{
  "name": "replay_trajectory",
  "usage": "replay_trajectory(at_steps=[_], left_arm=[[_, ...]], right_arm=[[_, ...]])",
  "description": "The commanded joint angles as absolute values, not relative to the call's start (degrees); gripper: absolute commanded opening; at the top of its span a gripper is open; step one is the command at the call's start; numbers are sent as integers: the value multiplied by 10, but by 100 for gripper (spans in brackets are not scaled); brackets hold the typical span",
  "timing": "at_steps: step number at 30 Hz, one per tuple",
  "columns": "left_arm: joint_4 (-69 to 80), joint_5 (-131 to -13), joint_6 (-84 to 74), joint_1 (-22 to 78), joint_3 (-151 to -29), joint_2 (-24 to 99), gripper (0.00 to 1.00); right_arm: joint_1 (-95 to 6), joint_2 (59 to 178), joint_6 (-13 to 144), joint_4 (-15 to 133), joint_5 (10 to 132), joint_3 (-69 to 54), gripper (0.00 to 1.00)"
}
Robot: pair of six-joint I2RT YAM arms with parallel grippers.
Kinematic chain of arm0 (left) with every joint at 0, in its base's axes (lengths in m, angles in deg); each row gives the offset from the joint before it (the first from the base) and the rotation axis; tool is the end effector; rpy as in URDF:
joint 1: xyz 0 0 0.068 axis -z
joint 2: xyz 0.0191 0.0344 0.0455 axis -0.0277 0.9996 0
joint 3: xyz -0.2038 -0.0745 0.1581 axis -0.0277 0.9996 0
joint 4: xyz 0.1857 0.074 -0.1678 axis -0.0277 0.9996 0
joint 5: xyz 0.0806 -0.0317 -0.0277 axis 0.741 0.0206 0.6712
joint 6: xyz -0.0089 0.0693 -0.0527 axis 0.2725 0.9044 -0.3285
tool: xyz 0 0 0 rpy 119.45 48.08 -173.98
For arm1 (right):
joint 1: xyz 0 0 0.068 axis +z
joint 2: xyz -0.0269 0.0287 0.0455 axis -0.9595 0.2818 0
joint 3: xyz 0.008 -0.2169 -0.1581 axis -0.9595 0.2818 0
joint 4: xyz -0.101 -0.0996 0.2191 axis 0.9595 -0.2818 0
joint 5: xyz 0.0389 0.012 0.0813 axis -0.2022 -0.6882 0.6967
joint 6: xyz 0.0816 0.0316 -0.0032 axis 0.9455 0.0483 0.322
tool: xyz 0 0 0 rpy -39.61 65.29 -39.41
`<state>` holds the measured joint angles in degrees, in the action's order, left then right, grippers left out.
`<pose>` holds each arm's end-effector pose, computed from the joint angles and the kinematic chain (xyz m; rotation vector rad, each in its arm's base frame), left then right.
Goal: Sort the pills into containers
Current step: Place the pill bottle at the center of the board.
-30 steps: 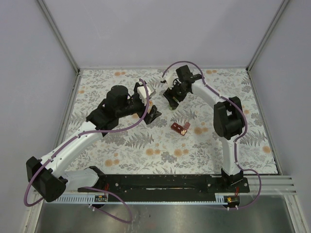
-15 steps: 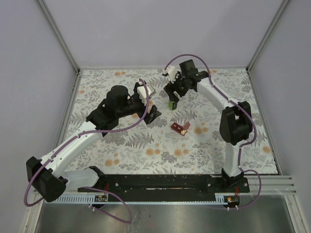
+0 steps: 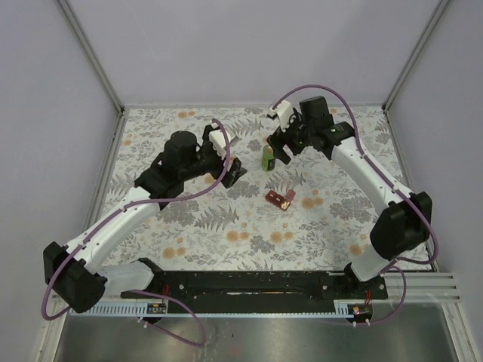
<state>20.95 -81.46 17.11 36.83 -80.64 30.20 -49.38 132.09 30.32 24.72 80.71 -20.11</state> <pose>0.2403 -0.1988 0.3449 0.9376 1.6732 -0.5867 0.3563 0.1860 0.3073 -1.1499 1.9603 0.3071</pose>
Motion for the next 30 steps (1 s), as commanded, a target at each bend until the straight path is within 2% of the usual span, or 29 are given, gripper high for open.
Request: replay_trajectory(at_steps=[1,9,18,24,30], left_arm=[[152,-794,161,340,-782,313,99],[86,-827,121,262,-744,339,99],[119,-907,101,257,-773,388,99],[128,-935,88,259,-789,411,99],[138,-939,106,275,-779,406,99]], right_arm=[[-491,1252,322,258,783,-155,92],[-491,1175,343,242,797,-72,91],[-492,1160,301,212,761,27,88],[-491,1206,302,210,760,35,81],[-497,1290,282,168,776,-19,72]])
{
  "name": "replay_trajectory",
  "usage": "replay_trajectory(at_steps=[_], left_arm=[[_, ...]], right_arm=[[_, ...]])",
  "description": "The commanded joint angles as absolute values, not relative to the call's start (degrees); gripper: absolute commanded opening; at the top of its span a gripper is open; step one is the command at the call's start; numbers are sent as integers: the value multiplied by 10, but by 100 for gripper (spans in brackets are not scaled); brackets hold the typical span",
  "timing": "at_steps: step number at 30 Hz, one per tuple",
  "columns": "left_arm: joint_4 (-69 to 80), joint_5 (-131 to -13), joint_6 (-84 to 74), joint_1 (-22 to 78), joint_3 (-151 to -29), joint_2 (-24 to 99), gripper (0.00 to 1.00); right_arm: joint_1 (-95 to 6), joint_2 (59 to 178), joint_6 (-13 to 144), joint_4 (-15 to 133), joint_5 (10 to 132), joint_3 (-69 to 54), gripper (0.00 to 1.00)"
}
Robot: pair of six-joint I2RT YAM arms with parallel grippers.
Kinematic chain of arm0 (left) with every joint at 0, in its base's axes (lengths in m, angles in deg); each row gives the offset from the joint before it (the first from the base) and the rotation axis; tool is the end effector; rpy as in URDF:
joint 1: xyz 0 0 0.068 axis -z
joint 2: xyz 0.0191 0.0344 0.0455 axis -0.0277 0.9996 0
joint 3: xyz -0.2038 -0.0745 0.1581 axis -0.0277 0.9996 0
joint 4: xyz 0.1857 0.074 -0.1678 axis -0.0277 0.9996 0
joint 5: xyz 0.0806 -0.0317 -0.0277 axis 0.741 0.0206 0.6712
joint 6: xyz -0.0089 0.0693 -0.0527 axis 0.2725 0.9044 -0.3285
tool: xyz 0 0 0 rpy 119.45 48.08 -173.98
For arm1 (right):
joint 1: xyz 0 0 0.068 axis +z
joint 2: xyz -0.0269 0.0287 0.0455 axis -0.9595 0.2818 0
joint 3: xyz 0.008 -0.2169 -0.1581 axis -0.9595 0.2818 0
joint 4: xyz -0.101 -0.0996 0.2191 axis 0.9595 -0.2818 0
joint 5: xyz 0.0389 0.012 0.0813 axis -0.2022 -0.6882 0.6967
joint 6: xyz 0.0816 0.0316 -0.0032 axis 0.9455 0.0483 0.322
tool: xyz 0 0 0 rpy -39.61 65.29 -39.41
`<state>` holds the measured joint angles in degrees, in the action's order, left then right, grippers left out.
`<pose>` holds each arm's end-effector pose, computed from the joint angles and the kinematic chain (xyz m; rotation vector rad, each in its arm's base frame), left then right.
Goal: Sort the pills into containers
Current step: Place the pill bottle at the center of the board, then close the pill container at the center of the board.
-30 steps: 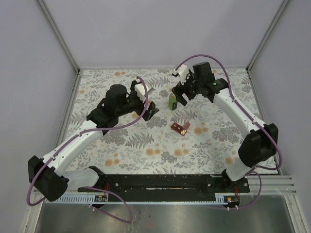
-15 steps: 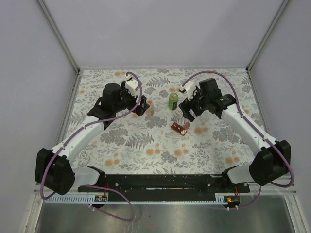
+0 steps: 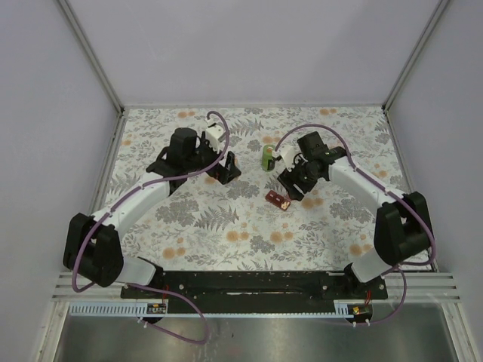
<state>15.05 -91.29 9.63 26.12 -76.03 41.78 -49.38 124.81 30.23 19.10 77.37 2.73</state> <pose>0.3005 -0.1767 0.2670 0.7831 1.9360 -0.7283 0.2892 0.1510 0.2051 -1.2486 2.3272 0.2997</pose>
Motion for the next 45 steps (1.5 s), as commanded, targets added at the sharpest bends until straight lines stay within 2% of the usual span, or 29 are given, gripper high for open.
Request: replay_trajectory(at_steps=[1,4,12,16,22,27,32,45], left_arm=[[138,-937,114,283,-776,404,99],[139,-936,139,308,-759,400,98],[156,-990,163,357,-764,436,94],[226,-1049,301,371,-807,463,95],[410,-1084,515,379,-952,556,95],[507,-1052,659,409,-1036,635,93],[527,-1028,757,431,-1053,685,93],[578,-953,853,449,-1194,842,92]], right_arm=[[-500,1299,280,165,779,-26,71],[-506,1324,276,161,790,-41,67],[-522,1335,279,152,809,-51,66],[-545,1316,298,133,845,-49,68],[-582,1287,331,112,899,-40,68],[-602,1265,359,111,916,-22,69],[-632,1249,371,103,923,-12,68],[-710,1226,362,75,962,8,68]])
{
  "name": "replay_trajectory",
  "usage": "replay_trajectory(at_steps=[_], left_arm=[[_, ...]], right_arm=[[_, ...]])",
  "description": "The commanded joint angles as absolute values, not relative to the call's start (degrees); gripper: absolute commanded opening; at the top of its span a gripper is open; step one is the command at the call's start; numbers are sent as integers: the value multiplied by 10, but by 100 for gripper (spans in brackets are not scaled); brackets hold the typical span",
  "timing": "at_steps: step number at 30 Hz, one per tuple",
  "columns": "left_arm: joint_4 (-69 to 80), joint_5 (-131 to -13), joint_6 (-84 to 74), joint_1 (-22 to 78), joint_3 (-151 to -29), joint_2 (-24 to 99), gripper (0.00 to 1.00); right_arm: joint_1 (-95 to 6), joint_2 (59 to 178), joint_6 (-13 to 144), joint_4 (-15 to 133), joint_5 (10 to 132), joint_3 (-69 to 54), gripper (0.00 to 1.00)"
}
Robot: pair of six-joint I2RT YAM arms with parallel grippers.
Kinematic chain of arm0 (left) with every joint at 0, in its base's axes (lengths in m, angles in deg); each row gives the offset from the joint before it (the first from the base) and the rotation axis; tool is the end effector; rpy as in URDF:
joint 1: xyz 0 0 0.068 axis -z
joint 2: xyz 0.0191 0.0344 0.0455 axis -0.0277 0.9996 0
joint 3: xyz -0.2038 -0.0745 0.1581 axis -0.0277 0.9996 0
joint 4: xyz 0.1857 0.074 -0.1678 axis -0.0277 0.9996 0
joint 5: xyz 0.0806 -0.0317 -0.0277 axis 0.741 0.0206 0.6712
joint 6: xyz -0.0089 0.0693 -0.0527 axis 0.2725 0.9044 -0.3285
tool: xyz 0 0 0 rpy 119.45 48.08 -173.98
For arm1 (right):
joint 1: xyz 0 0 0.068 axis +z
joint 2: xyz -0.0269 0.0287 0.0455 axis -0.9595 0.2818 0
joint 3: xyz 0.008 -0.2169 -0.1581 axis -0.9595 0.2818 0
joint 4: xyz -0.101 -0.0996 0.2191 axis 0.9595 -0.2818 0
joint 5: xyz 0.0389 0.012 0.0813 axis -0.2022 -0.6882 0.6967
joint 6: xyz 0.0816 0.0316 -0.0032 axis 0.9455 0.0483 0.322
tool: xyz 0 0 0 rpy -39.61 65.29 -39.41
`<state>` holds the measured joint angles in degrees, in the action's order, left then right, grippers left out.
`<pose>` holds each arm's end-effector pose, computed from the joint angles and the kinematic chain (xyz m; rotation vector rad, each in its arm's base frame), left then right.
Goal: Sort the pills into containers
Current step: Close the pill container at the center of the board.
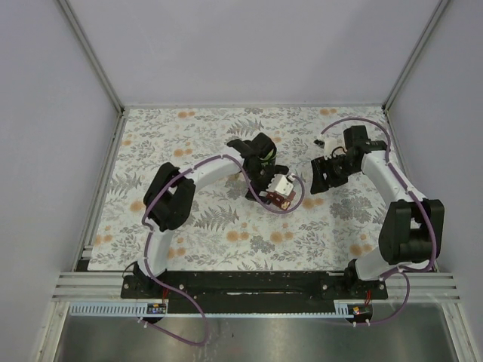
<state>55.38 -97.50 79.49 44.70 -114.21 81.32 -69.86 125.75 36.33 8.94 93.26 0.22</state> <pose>0.2921 -0.3326 0.1714 2.2692 1.2595 -0.6462 0.3044 0.0589 0.2109 -0.7244 2.5705 0.6312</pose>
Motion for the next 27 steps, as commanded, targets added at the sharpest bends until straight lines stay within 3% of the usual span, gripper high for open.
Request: replay_trajectory(at_steps=[1,17,21,27], left_arm=[[584,-953,858,449,-1200,851,91],[627,-960,868,448,-1254,911,88],[651,-961,873,452,-1278,926,81],[669,-963,870,455,-1293,937,79]], right_arm=[[-713,1221,360,73,965,9,68],[-728,1200,359,77,1004,31,67],[-728,1201,362,78,1011,32,67],[-728,1197,362,78,1016,35,67]])
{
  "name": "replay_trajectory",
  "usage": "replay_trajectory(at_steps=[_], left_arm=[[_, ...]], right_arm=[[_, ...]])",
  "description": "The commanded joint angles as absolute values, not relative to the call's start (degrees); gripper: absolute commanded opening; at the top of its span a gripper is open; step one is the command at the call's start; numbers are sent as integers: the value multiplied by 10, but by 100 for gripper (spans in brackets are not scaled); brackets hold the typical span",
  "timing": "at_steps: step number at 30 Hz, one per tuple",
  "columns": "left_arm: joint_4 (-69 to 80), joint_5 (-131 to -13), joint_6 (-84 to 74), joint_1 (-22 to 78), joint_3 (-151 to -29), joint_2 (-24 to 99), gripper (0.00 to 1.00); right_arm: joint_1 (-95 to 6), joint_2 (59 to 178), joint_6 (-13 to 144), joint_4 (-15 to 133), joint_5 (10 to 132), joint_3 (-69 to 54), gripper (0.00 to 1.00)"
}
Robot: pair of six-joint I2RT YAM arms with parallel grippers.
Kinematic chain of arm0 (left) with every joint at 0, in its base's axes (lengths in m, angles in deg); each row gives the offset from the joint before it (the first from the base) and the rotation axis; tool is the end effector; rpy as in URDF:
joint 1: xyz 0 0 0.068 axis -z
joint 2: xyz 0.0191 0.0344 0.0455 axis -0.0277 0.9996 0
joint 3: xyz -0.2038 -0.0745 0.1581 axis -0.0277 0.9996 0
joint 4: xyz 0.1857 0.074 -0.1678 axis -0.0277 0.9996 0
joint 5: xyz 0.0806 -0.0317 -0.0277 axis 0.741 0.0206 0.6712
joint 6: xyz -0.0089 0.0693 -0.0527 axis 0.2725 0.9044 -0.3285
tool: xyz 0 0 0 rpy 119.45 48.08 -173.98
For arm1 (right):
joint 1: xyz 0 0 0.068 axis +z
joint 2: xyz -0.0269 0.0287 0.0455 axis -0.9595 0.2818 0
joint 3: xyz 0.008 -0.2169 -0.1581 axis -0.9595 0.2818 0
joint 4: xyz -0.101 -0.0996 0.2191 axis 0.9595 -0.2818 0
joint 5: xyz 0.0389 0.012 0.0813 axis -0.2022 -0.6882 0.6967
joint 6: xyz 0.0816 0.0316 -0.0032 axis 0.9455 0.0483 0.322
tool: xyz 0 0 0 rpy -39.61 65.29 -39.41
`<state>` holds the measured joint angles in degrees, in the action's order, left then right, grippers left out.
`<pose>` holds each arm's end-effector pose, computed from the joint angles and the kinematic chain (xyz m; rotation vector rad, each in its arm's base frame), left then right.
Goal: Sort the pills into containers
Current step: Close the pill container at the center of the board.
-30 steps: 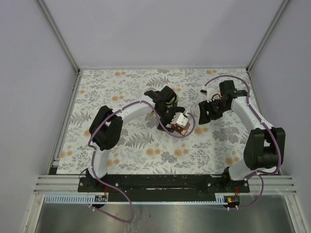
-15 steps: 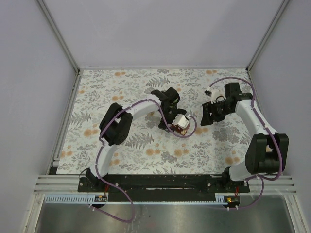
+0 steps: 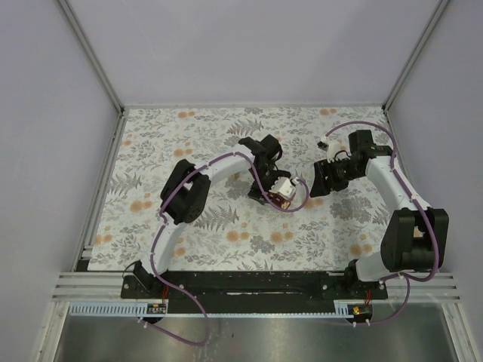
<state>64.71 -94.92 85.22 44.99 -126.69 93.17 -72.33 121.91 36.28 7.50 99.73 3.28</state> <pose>0.3102 -0.3488 0.1362 2.4188 1.2592 -0.6472 0.2865 0.0526 0.2172 -0.6781 2.5305 0.7678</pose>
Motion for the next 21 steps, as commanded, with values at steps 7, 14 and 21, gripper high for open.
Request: replay_trajectory(at_steps=[7,14,21], left_arm=[[669,-947,870,461,-1293,941,78],[669,-919,871,474,-1299,954,75],[669,-909,868,476,-1305,960,71]], right_arm=[[-733,1197,358,78,1018,38,66],[-733,1195,357,78,1023,39,66],[-733,1196,352,78,1029,47,66]])
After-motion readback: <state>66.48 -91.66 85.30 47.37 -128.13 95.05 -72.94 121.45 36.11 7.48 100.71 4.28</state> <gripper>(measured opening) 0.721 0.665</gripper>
